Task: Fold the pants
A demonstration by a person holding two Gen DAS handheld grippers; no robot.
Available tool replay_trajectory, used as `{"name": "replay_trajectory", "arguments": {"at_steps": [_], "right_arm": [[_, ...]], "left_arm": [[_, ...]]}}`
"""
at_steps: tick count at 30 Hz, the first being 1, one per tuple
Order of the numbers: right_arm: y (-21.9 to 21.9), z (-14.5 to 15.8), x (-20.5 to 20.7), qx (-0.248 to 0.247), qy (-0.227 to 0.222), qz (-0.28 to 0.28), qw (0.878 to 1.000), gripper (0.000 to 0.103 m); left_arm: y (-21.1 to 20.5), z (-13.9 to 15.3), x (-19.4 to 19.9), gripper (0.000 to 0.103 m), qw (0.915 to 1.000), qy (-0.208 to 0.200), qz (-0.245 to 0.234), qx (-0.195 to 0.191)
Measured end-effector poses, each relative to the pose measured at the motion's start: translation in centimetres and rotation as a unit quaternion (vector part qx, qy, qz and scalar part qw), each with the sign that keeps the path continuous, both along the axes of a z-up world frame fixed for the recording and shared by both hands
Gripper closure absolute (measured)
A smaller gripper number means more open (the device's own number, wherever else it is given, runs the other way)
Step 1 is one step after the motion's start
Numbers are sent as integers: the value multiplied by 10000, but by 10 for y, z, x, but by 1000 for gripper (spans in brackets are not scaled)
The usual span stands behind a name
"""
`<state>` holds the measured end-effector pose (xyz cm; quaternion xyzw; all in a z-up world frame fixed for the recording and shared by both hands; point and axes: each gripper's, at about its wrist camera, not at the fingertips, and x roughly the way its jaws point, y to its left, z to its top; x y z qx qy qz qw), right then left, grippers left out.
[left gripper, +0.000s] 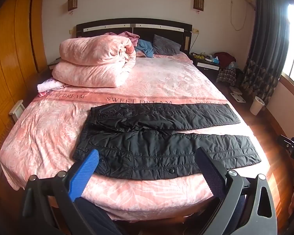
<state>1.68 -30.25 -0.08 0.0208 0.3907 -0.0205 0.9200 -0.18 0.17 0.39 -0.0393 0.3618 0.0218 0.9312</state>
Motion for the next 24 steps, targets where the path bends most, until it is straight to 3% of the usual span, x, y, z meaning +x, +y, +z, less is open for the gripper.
{"name": "replay_trajectory", "arguments": {"at_steps": [24], "right_arm": [[-2, -1, -2, -44, 2, -20, 10000, 2]], "left_arm": [[7, -7, 0, 4, 10000, 25, 17, -13]]}}
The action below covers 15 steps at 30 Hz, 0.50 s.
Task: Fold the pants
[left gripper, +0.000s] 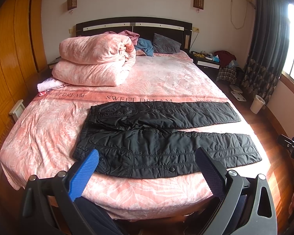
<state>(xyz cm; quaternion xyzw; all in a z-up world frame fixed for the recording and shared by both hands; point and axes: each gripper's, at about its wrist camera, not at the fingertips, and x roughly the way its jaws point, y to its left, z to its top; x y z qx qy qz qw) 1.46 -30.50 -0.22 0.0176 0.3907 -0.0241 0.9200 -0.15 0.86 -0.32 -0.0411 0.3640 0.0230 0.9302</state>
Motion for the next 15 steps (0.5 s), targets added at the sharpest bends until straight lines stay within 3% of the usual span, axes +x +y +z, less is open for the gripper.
{"name": "replay_trajectory", "arguments": {"at_steps": [15], "right_arm": [[1, -1, 2, -8, 8, -2, 10000, 2]], "left_arm": [[1, -2, 1, 4, 10000, 17, -4, 12]]}}
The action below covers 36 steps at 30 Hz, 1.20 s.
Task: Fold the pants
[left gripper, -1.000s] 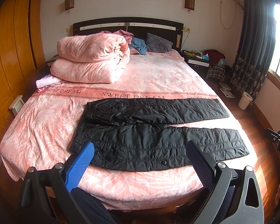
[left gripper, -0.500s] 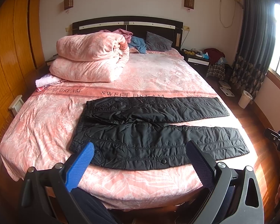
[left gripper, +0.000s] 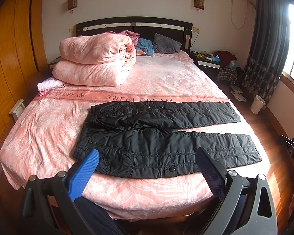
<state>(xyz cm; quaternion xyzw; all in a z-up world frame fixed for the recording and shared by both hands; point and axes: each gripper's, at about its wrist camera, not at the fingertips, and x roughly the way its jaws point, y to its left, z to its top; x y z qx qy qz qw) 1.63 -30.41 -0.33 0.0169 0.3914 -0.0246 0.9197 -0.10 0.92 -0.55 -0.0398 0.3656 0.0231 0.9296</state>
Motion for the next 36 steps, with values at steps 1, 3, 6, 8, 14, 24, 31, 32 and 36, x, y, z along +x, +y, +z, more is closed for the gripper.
{"name": "replay_trajectory", "arguments": {"at_steps": [1, 3, 6, 8, 14, 24, 31, 32, 36], "right_arm": [[0, 0, 0, -1, 3, 0, 10000, 2], [0, 0, 0, -2, -2, 6, 10000, 2], [0, 0, 0, 5, -3, 2, 10000, 2], [0, 0, 0, -6, 3, 1, 10000, 2], [0, -1, 0, -3, 6, 3, 10000, 2], [-3, -7, -1, -17, 13, -4, 10000, 2], [-3, -6, 0, -13, 20, -2, 10000, 2], [-3, -7, 0, -14, 19, 0, 10000, 2], [-3, -7, 0, -19, 26, -6, 10000, 2]], "left_arm": [[0, 0, 0, 4, 10000, -4, 0, 3], [0, 0, 0, 4, 10000, 1, 8, 12], [0, -1, 0, 4, 10000, 1, 9, 10], [0, -1, 0, 4, 10000, -1, 8, 20], [0, -1, 0, 4, 10000, 7, 7, 16], [1, -4, -1, 4, 10000, 14, 3, 11], [1, -4, 0, 4, 10000, 13, 6, 25], [1, -4, -1, 4, 10000, 5, 6, 25], [1, -4, 0, 4, 10000, 18, 1, 25]]}}
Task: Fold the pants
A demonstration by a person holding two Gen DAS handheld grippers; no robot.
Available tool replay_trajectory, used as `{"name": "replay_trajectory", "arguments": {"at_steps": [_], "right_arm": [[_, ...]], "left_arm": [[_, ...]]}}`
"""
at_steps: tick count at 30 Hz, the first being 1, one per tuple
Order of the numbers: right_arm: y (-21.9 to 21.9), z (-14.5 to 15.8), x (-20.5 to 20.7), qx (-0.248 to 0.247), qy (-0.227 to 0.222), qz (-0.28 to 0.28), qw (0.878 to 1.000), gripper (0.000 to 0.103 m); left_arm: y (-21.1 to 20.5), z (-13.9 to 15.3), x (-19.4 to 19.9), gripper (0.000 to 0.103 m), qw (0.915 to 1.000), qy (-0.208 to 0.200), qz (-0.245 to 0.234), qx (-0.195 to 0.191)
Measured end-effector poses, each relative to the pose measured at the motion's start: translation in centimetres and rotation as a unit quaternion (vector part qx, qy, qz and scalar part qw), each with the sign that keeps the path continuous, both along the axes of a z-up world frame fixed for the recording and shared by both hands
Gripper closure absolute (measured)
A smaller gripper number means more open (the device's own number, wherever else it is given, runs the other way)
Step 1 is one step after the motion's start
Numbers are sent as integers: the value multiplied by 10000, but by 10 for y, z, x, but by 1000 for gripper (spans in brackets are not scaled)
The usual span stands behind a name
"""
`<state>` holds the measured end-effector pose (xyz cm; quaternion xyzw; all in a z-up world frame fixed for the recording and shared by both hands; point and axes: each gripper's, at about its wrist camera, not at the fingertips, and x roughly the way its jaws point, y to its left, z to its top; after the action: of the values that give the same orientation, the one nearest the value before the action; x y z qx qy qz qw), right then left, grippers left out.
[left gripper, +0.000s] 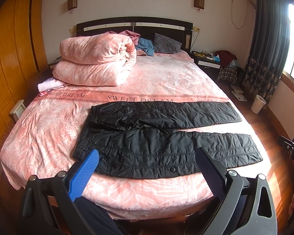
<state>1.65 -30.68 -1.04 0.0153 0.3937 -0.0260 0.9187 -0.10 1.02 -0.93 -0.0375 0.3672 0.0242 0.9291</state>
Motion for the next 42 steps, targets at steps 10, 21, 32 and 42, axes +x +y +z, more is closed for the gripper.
{"name": "replay_trajectory", "arguments": {"at_steps": [10, 21, 32, 42], "right_arm": [[-6, -34, 17, -309, -229, 371, 9986, 2], [-69, -169, 76, 1154, 1354, 368, 9834, 2], [-88, -199, 87, 1764, 1555, 126, 9719, 2], [-225, -255, 102, 3962, 1612, -1122, 8969, 3]], "left_arm": [[39, -54, 43, 4, 9931, 519, -576, -877], [244, -254, 122, 4, 9116, 2697, 893, -2972], [303, -329, 156, 4, 8571, 2747, 1782, -3978], [288, -324, 163, 43, 8871, 2961, 1742, -3083]]}}
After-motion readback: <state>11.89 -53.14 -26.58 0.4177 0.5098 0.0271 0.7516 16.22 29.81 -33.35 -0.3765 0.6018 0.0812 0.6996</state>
